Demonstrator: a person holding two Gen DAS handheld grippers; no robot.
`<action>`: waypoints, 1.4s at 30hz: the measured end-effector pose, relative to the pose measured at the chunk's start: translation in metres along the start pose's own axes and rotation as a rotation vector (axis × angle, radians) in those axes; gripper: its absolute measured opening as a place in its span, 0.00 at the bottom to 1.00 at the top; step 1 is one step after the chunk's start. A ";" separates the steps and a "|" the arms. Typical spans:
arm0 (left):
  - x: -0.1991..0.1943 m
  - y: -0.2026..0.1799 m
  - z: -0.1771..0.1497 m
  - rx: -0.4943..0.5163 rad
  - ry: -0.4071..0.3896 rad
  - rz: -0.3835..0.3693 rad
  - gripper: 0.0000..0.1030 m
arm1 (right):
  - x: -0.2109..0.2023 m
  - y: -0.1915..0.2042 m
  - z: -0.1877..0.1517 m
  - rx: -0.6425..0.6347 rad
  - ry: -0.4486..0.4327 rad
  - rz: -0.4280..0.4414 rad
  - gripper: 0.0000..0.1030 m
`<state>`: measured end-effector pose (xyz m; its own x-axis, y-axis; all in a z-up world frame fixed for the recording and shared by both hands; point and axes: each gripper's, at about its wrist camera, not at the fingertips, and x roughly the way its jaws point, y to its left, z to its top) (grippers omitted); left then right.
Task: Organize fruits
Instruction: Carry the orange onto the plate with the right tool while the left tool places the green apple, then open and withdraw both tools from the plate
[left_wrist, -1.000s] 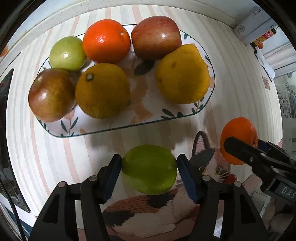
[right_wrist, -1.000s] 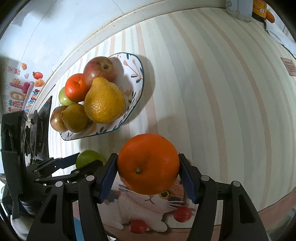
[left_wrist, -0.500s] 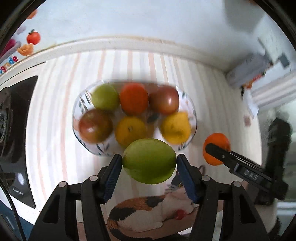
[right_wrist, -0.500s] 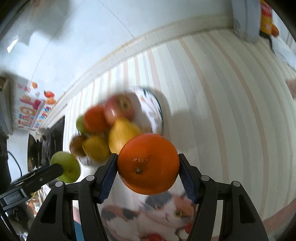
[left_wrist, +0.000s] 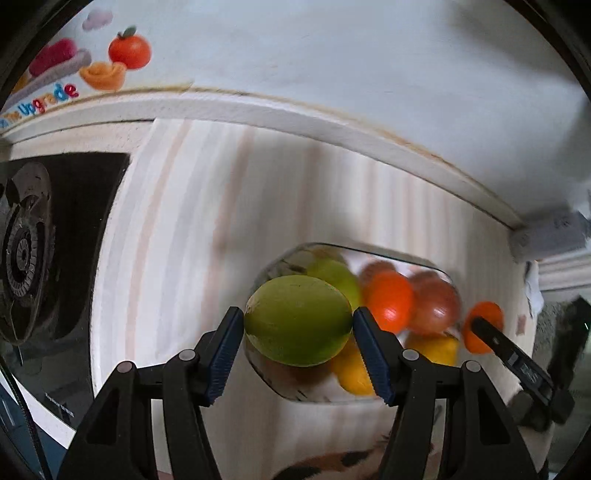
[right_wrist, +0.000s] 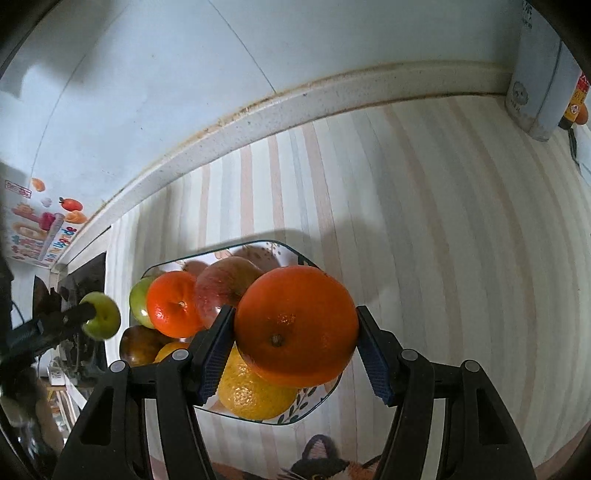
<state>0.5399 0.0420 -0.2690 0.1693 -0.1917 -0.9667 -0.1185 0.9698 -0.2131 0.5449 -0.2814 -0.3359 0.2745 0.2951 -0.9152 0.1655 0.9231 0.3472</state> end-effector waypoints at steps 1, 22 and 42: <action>0.006 0.005 0.004 -0.014 0.009 0.003 0.57 | 0.003 -0.001 0.000 0.000 0.005 -0.005 0.64; 0.035 0.015 0.012 -0.031 0.089 -0.008 0.58 | 0.017 -0.006 0.000 0.053 0.057 0.016 0.76; -0.014 0.008 -0.022 0.053 -0.065 0.165 0.90 | -0.028 0.032 -0.039 -0.133 0.030 -0.189 0.92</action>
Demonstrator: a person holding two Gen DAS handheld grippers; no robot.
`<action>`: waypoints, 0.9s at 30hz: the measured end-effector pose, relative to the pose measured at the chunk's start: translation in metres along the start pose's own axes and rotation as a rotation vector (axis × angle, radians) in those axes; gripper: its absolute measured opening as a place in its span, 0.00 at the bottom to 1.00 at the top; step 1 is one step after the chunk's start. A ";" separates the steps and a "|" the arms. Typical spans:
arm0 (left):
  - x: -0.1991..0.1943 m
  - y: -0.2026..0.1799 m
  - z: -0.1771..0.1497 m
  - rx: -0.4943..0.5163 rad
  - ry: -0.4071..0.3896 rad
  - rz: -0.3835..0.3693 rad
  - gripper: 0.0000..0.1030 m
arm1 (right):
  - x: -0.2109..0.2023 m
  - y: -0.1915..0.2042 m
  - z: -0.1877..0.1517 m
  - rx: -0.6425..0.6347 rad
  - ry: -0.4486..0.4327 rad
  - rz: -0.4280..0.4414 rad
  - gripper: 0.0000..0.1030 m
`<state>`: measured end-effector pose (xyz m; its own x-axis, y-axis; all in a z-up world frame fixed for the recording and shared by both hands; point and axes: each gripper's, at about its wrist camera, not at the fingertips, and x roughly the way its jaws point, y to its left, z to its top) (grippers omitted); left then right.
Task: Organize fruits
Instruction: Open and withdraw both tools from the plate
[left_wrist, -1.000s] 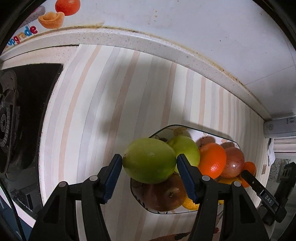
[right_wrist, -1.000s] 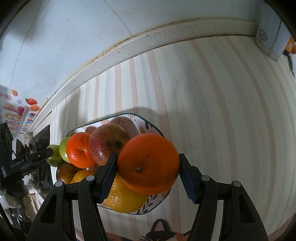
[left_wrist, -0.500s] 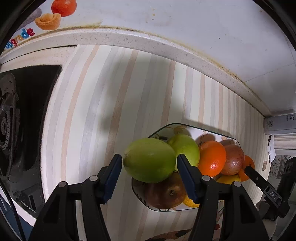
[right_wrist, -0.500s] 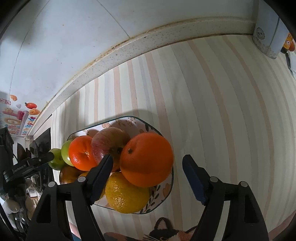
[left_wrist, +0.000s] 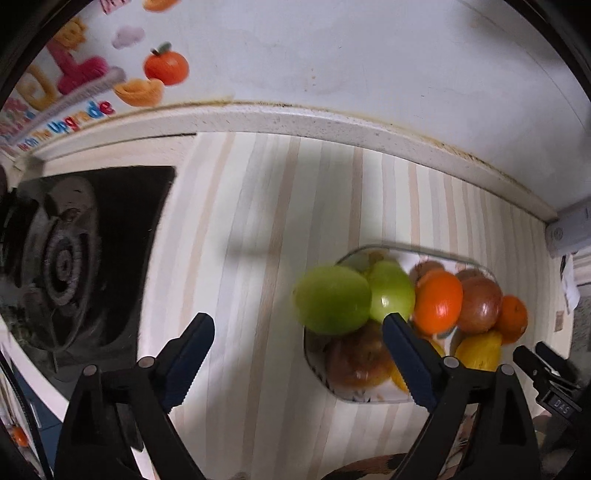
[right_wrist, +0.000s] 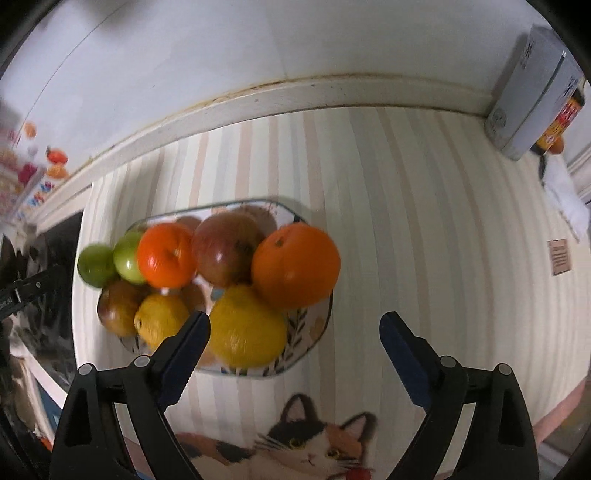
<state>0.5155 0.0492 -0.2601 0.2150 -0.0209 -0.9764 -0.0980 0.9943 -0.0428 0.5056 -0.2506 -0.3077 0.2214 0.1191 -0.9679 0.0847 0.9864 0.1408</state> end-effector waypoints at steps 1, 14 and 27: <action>-0.004 -0.004 -0.009 0.012 -0.007 0.004 0.90 | -0.005 0.004 -0.007 -0.010 -0.004 -0.003 0.92; -0.056 -0.036 -0.095 0.087 -0.128 0.024 0.90 | -0.069 0.019 -0.075 -0.064 -0.099 -0.050 0.93; -0.142 -0.040 -0.162 0.113 -0.289 -0.001 0.90 | -0.167 0.029 -0.146 -0.068 -0.250 -0.025 0.93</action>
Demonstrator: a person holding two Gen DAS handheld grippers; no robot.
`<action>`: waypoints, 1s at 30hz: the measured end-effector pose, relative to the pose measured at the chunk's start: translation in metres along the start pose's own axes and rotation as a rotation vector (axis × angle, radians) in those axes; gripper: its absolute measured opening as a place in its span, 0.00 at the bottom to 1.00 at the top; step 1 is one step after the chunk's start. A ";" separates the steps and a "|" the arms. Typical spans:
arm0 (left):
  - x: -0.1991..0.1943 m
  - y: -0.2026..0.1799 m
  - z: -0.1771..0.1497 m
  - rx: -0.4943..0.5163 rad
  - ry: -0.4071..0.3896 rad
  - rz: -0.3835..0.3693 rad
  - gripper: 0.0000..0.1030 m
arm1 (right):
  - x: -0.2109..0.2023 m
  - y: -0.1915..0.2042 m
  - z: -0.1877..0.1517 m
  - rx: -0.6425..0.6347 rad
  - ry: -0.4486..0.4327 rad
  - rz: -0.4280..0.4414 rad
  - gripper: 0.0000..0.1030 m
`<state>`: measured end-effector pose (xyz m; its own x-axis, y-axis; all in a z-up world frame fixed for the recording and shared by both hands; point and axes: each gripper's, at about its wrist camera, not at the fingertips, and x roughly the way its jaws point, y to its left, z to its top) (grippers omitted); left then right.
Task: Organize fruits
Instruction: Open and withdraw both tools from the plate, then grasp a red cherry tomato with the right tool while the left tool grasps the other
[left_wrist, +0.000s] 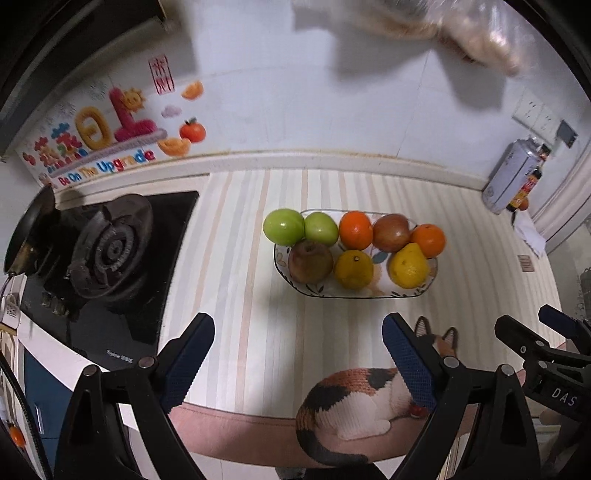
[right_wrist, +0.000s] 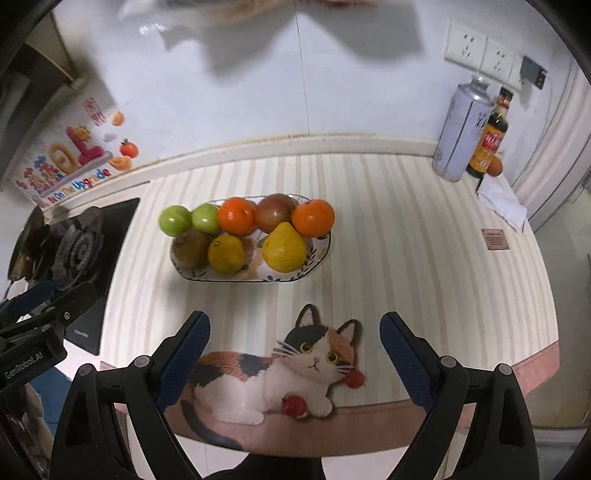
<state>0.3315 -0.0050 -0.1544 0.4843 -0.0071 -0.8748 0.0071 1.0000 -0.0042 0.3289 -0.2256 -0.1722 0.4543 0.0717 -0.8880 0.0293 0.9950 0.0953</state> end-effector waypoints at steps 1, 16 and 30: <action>-0.008 0.000 -0.003 0.002 -0.013 -0.004 0.90 | -0.007 0.001 -0.003 -0.001 -0.009 0.002 0.93; -0.085 -0.003 -0.030 0.026 -0.106 -0.055 0.90 | -0.101 0.019 -0.031 -0.012 -0.145 0.036 0.93; -0.103 -0.014 -0.038 0.024 -0.126 -0.076 0.90 | -0.105 0.001 -0.037 0.035 -0.144 0.078 0.93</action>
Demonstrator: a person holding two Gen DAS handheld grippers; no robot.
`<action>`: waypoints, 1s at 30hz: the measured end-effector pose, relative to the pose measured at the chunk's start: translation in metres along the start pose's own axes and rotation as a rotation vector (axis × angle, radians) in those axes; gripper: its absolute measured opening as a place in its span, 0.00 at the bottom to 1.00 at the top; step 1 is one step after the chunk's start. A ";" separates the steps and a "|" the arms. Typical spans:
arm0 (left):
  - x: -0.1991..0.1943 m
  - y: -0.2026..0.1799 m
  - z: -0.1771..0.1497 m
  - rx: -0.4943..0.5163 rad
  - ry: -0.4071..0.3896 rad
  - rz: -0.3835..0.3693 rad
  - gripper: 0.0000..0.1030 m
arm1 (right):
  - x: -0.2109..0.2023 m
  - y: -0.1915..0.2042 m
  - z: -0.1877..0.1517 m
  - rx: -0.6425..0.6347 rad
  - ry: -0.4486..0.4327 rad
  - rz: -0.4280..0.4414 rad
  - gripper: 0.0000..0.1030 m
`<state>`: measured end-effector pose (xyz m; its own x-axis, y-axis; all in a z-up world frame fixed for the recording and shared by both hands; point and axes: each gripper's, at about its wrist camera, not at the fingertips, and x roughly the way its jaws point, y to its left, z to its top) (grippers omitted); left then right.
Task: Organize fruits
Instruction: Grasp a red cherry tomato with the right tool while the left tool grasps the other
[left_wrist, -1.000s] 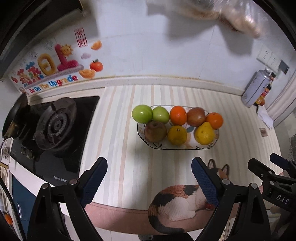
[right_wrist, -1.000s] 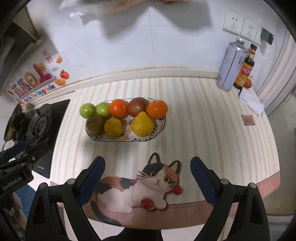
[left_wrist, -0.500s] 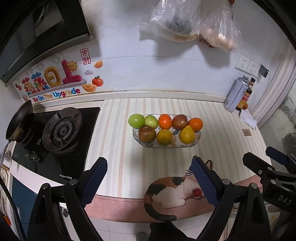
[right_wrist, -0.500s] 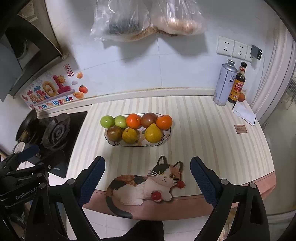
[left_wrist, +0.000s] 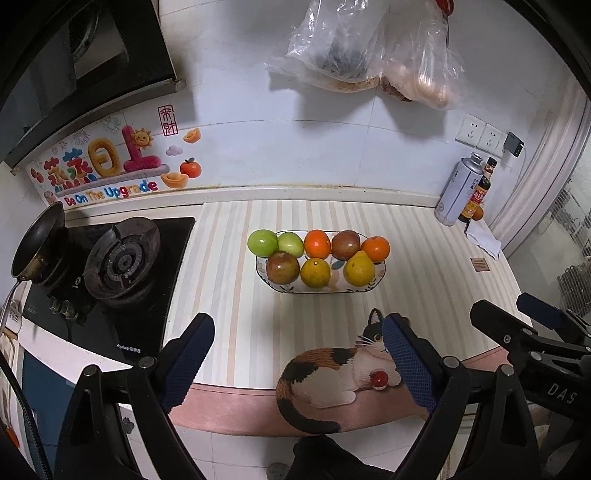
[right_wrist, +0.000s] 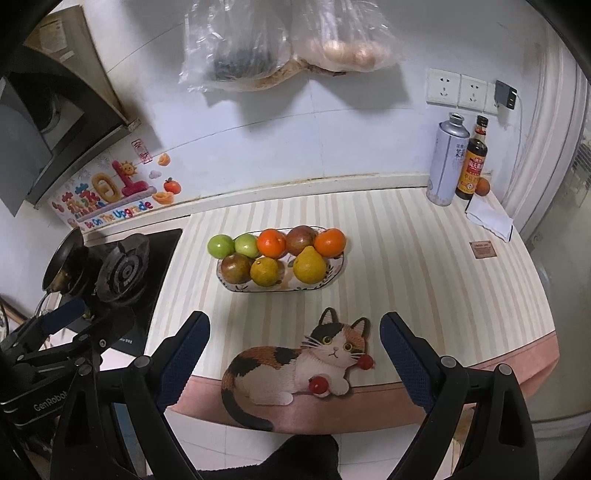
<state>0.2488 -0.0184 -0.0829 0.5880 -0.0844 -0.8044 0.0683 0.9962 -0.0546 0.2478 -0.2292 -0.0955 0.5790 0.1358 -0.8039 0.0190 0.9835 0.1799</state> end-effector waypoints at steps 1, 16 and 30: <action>0.002 0.000 0.001 -0.001 -0.001 0.002 0.90 | 0.003 -0.006 0.001 0.012 0.009 0.006 0.93; 0.134 -0.065 -0.014 0.161 0.228 0.110 1.00 | 0.150 -0.138 -0.053 0.248 0.269 0.000 0.68; 0.231 -0.087 -0.062 0.226 0.504 0.119 1.00 | 0.256 -0.140 -0.103 0.229 0.421 0.054 0.32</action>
<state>0.3289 -0.1237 -0.3002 0.1482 0.1054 -0.9833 0.2288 0.9637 0.1378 0.3098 -0.3194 -0.3847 0.2050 0.2692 -0.9410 0.2040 0.9286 0.3101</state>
